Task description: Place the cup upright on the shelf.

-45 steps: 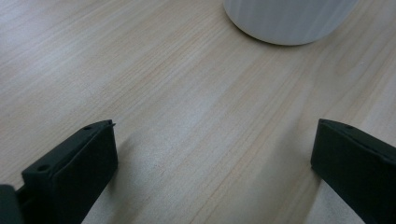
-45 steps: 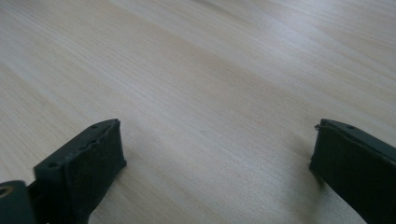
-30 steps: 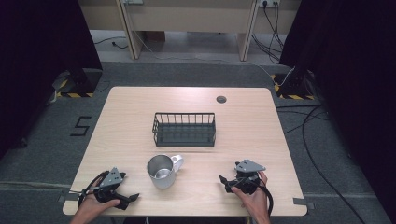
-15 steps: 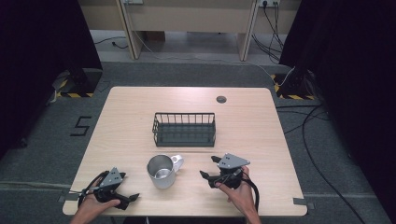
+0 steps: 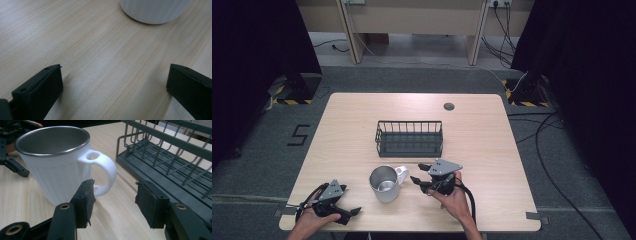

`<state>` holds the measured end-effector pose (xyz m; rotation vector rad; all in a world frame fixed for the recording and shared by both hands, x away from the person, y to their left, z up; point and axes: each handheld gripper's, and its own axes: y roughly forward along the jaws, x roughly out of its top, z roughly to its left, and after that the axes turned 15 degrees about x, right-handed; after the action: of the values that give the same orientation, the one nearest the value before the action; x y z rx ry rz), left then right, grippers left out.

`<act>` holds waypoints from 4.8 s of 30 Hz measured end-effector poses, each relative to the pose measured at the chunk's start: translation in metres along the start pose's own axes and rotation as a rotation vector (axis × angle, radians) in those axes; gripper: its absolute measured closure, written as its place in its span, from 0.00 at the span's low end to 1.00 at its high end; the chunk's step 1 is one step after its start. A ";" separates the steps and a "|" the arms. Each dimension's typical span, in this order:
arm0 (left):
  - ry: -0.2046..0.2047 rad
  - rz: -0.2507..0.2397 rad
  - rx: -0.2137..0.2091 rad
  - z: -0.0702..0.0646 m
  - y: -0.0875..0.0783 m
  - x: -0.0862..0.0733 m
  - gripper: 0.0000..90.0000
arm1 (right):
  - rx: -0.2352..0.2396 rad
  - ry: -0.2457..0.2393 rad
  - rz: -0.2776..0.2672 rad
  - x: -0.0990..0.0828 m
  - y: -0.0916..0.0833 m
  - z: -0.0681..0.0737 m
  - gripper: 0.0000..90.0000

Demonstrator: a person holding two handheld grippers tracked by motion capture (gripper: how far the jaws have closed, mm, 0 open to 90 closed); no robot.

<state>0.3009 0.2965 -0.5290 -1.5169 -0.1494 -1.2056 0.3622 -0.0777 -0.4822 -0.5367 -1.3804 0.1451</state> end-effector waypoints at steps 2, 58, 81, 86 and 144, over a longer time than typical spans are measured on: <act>0.000 0.000 0.000 0.000 0.000 0.000 0.00 | 0.005 -0.009 0.007 0.001 0.006 -0.001 0.56; 0.002 0.001 0.000 0.000 0.000 0.000 0.00 | 0.013 -0.041 0.008 -0.015 0.002 0.045 0.47; 0.001 0.001 0.001 0.000 0.000 0.000 0.00 | 0.089 0.002 -0.126 0.022 0.036 0.042 0.17; 0.001 0.001 0.001 0.000 -0.001 0.000 0.00 | 0.098 -0.005 -0.114 0.024 0.044 0.043 0.17; 0.000 0.000 0.001 0.000 -0.001 -0.001 0.00 | 0.042 0.022 -0.053 0.056 0.063 0.036 0.07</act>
<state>0.3000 0.2970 -0.5290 -1.5164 -0.1498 -1.2049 0.3520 0.0099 -0.4568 -0.4650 -1.3661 0.1241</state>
